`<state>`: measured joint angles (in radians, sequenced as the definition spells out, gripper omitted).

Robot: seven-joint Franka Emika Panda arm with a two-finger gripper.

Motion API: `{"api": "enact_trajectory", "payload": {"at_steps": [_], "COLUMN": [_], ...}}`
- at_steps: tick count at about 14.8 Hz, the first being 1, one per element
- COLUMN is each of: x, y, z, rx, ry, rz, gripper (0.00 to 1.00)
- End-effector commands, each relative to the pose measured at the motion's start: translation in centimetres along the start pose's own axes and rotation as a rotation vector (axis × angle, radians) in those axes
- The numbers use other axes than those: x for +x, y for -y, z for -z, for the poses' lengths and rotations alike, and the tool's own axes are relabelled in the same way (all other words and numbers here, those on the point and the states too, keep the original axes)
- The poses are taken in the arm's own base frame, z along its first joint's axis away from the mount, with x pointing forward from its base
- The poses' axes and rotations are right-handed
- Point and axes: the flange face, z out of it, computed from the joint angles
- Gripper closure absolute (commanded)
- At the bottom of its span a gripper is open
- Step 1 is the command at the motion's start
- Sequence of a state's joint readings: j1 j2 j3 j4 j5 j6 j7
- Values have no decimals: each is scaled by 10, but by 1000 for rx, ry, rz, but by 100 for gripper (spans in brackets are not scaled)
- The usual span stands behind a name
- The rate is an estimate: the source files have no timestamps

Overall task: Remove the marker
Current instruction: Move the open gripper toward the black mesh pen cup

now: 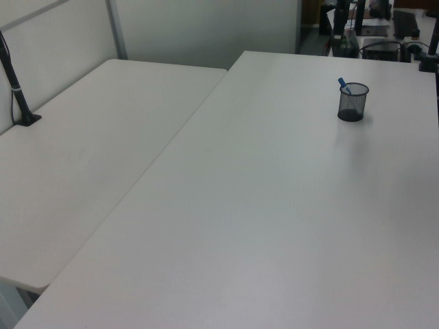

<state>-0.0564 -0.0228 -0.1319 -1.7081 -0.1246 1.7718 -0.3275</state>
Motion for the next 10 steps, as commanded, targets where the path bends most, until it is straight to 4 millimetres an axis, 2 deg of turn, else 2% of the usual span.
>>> {"api": "enact_trajectory", "payload": {"at_steps": [1, 6, 10], "x": [-9, -27, -33], "y": [-23, -61, -73], "z": [-26, -81, -126], "rx": [-49, -95, -118], "ry": [22, -20, -80], "rz": [54, -16, -32], "gripper": [0, 0, 0]}}
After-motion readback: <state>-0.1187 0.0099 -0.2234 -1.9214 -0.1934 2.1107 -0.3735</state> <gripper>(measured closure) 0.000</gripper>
